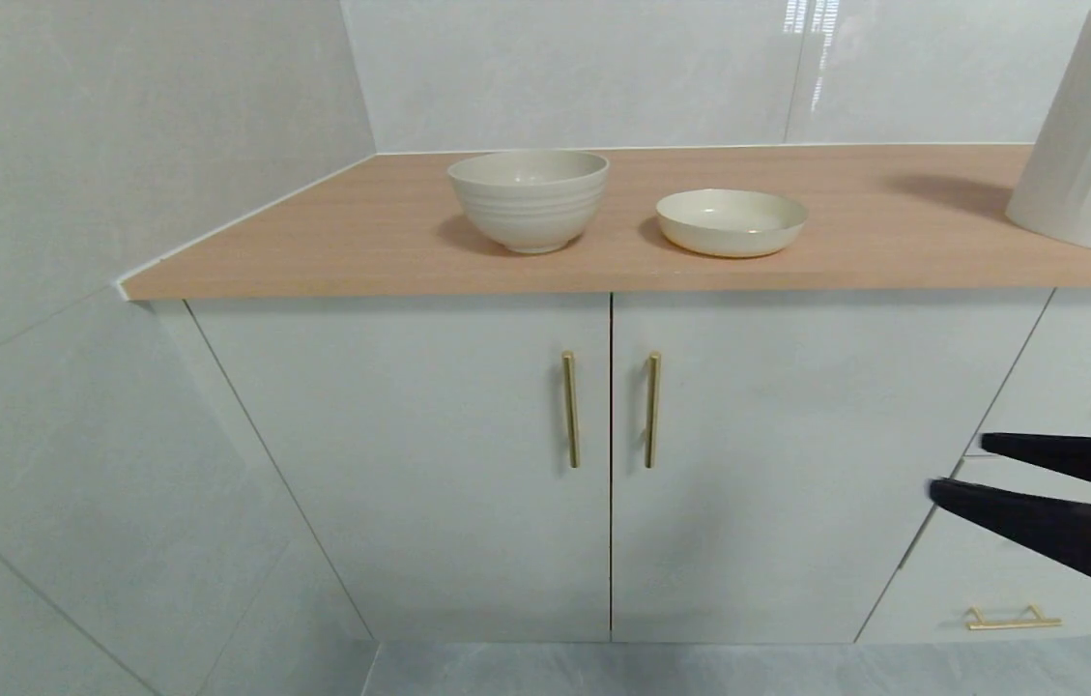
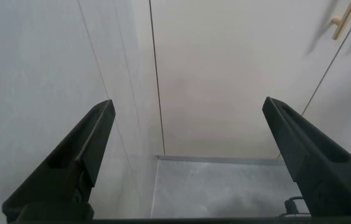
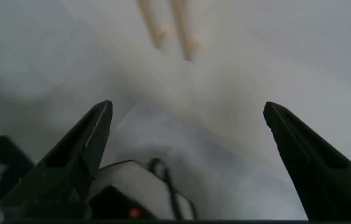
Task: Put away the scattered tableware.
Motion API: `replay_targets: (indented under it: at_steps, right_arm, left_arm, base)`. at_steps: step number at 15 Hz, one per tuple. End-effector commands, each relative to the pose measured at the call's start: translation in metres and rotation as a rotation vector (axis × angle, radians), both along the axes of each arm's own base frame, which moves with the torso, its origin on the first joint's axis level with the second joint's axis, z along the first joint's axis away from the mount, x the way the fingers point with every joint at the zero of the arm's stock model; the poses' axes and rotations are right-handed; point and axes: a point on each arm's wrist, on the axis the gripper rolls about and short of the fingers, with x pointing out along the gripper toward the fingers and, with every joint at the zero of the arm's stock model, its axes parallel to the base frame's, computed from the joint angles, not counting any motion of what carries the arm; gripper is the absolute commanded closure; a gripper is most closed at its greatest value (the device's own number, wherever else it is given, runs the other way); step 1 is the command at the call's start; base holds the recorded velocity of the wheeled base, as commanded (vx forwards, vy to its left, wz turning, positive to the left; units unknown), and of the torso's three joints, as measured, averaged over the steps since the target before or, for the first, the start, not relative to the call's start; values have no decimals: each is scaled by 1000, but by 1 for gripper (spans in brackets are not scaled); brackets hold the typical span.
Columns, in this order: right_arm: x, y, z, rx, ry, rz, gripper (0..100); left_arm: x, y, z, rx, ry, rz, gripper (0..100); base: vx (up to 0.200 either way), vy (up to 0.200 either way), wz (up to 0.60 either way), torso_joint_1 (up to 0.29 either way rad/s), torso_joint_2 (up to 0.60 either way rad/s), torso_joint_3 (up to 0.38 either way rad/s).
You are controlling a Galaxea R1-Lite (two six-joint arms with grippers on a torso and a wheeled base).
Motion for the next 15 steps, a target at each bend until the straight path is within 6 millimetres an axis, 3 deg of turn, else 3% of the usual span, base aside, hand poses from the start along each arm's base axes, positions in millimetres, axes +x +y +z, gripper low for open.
replay_targets:
  at_steps: [1,6,7,11,15]
  right_arm:
    - [74,80,-11,36,146,129,0]
    - [133,119,-38,82,165,191,0]
    - [146,127,-52,76,176,187,0]
    - [163,139,-70,102,109,132,0]
    - [166,143,-69,165,92,127,0]
  left_arm:
    - [0,0,0,0,0,0,0]
    - [0,0,0,0,0,0,0]
    - [0,0,0,0,0,0,0]
    - [0,0,0,0,0,0,0]
    - [0,0,0,0,0,0,0]
  base:
    - [0,0,0,0,0,0]
    - [0,0,0,0,0,0]
    - [0,0,0,0,0,0]
    - [0,0,0,0,0,0]
    - [0,0,0,0,0,0]
